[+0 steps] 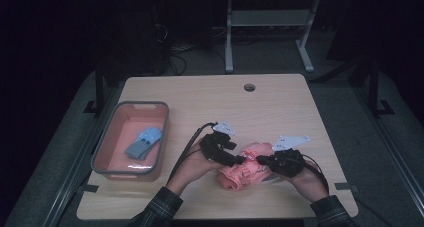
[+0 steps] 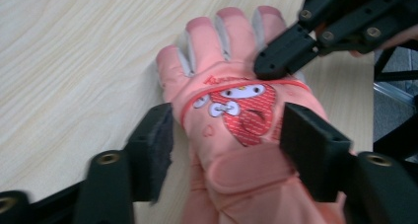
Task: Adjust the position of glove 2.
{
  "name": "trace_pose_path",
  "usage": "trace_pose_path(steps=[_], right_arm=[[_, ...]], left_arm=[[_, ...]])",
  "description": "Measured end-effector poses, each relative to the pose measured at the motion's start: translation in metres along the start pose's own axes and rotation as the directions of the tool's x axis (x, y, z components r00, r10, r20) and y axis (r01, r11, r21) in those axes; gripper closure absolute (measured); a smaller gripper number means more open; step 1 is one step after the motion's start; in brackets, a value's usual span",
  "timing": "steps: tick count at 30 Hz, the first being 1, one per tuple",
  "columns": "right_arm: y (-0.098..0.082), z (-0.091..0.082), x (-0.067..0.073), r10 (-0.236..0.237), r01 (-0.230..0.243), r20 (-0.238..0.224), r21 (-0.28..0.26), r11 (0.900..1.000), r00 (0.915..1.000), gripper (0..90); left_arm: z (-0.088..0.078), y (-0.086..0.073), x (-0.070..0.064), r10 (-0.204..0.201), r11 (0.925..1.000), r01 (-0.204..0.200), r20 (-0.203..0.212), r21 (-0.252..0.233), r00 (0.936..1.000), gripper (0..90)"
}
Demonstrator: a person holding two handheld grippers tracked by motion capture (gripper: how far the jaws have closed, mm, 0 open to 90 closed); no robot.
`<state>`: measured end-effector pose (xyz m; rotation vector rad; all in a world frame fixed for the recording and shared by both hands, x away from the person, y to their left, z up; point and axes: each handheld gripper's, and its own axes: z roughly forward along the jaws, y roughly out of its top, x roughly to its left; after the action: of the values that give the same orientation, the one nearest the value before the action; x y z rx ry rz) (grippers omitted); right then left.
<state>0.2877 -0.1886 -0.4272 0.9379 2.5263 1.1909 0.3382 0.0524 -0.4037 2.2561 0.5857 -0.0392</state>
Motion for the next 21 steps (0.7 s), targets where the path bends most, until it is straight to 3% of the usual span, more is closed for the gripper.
trace_pose_path(steps=[2, 3, 8, 13, 17, 20, 21], right_arm=[[-0.002, 0.0, 0.004, -0.013, 0.013, 0.003, 0.003, 1.0, 0.9999, 90.0], [-0.002, 0.0, 0.005, -0.02, 0.02, 0.004, 0.004, 1.0, 0.9998, 90.0], [-0.005, 0.001, 0.012, -0.056, 0.056, 0.018, 0.006, 0.998, 0.9983, 90.0], [-0.006, -0.001, 0.011, -0.061, 0.061, 0.005, -0.002, 0.998, 0.9981, 90.0], [-0.007, -0.006, 0.01, -0.04, 0.04, -0.014, -0.025, 0.999, 0.9991, 90.0], [-0.008, -0.018, 0.009, -0.034, 0.033, -0.028, -0.04, 0.999, 0.999, 90.0], [-0.009, -0.022, 0.011, -0.005, 0.004, -0.042, -0.044, 0.999, 0.9991, 90.0]], left_arm=[[0.004, -0.001, 0.002, -0.014, 0.9999, 0.014, -0.013, 0.004, 0.9998, 23.4], [0.007, -0.001, 0.002, -0.02, 0.9998, 0.02, 0.012, 0.01, 0.9997, 21.2], [0.017, -0.001, -0.003, -0.019, 0.9995, 0.018, 0.053, 0.025, 0.9984, 17.4], [0.031, -0.004, -0.003, -0.056, 0.9964, 0.05, 0.081, 0.069, 0.9952, 12.6], [0.038, -0.01, -0.002, -0.05, 0.9943, 0.04, 0.102, 0.099, 0.9935, 12.5], [0.041, -0.013, -0.004, -0.065, 0.994, 0.054, 0.115, 0.095, 0.9913, 12.5], [0.041, -0.014, -0.004, -0.06, 0.9939, 0.049, 0.118, 0.099, 0.9912, 12.5]])
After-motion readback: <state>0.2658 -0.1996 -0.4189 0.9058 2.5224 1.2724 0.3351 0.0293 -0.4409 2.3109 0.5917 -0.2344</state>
